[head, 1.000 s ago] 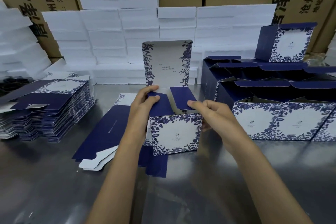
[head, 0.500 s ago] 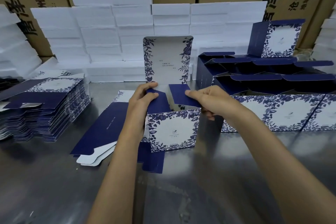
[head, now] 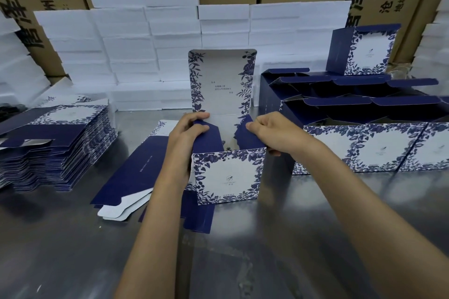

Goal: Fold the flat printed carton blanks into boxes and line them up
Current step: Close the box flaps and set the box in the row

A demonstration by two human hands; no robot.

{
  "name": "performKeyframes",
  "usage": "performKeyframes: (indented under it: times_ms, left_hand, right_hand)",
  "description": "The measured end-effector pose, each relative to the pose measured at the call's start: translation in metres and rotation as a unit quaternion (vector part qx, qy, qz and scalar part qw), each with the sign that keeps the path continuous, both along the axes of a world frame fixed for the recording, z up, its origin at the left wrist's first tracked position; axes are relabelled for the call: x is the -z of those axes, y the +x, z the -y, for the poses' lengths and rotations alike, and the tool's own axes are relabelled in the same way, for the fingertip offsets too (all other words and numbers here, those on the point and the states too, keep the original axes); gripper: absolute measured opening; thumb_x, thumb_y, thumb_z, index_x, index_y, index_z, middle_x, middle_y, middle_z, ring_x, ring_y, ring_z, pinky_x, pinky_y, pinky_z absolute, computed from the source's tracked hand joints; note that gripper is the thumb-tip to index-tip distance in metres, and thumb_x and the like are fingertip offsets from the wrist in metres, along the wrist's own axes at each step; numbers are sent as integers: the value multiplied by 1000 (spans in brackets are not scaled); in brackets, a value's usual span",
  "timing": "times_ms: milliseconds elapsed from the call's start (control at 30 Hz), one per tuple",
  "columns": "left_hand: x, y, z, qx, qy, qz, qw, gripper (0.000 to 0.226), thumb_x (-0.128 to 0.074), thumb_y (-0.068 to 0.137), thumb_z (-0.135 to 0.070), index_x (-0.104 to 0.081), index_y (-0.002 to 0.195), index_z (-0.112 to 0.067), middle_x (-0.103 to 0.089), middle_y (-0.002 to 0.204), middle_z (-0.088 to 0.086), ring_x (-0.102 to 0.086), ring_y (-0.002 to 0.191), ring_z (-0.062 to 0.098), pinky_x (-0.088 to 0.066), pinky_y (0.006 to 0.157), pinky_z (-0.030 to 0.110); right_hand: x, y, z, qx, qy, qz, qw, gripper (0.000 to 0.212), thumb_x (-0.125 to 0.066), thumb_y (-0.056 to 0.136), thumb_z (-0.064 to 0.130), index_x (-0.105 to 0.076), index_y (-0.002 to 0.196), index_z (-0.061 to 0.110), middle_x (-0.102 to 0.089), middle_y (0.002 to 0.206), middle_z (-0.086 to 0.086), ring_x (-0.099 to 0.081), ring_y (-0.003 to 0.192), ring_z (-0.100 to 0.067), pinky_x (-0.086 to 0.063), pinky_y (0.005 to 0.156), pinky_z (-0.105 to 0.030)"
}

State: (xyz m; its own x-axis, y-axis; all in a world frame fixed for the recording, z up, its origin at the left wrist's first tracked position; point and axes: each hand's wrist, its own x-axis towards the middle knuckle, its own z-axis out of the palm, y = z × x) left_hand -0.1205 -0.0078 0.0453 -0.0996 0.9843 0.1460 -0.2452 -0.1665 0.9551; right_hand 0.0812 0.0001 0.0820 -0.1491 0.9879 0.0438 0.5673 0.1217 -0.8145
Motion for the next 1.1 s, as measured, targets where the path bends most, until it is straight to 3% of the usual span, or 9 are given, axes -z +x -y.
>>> performKeyframes:
  times_ms: [233, 333, 400, 500, 567, 733, 900, 1033, 1100]
  left_hand:
    - [0, 2, 3, 2, 25, -28, 999, 21, -70, 78, -21, -60, 86, -37, -65, 105, -4, -64, 89, 22, -50, 77, 38]
    - [2, 5, 2, -3, 15, 4, 1000, 34, -73, 86, -17, -49, 100, -37, -66, 108, -11, -71, 84, 16, -54, 75, 36]
    - [2, 5, 3, 7, 30, 5, 1000, 40, -70, 90, -13, -50, 110, -43, -71, 100, -16, -73, 88, 15, -57, 75, 32]
    - [0, 5, 6, 29, 48, -20, 998, 38, -65, 92, -13, -57, 107, -47, -75, 104, -11, -71, 92, 18, -57, 77, 34]
    - [-1, 7, 6, 1, 46, -22, 999, 26, -64, 88, -17, -62, 98, -41, -75, 107, -6, -69, 92, 17, -53, 85, 37]
    - [-2, 5, 6, 1, 23, 15, 1000, 18, -55, 77, -34, -69, 85, -26, -72, 90, -8, -63, 77, 11, -44, 76, 32]
    - [-1, 1, 5, -22, 17, -57, 998, 16, -63, 89, -17, -67, 82, -32, -69, 86, -17, -63, 75, 2, -46, 74, 27]
    - [-14, -5, 9, 15, -27, -96, 995, 22, -57, 92, -11, -66, 94, -31, -71, 88, -10, -64, 69, 5, -49, 63, 22]
    - [-23, 0, 12, 23, -48, -134, 990, 28, -52, 92, -9, -65, 100, -33, -69, 80, -10, -60, 61, 5, -45, 55, 21]
  right_hand:
    - [0, -1, 1, 67, 24, -13, 997, 38, -49, 103, 46, -49, 82, 13, -50, 72, -1, -50, 55, -10, -39, 43, -17]
    - [10, -8, 3, 91, 6, -161, 983, 14, -49, 104, 36, -58, 111, 26, -58, 102, 15, -55, 86, 3, -39, 63, -17]
    - [16, -12, 4, 91, 15, -247, 965, 19, -48, 105, 27, -58, 118, 35, -56, 110, 24, -54, 96, 9, -42, 69, -13]
    - [23, -16, 7, 93, 34, -321, 942, 26, -45, 107, 19, -61, 118, 37, -59, 112, 27, -59, 103, 7, -49, 74, -6]
    - [25, -16, 9, 105, 50, -349, 930, 31, -43, 107, 12, -67, 107, 33, -66, 106, 22, -64, 104, -1, -52, 86, -13]
    - [25, -15, 15, 119, 18, -412, 903, 28, -50, 100, 18, -77, 93, 23, -74, 96, 7, -68, 89, -14, -52, 71, -21]
    - [26, -7, 10, 97, -3, -324, 941, 22, -58, 96, 18, -74, 99, 32, -74, 109, 3, -68, 92, -12, -50, 78, -26]
    - [11, -4, 7, 85, -6, -264, 961, 28, -53, 91, 9, -69, 103, 28, -65, 66, 18, -59, 61, 1, -46, 61, -17]
    - [2, -9, 5, 87, 1, -211, 974, 30, -50, 89, 9, -70, 99, 28, -61, 69, 15, -57, 65, -1, -44, 62, -18]
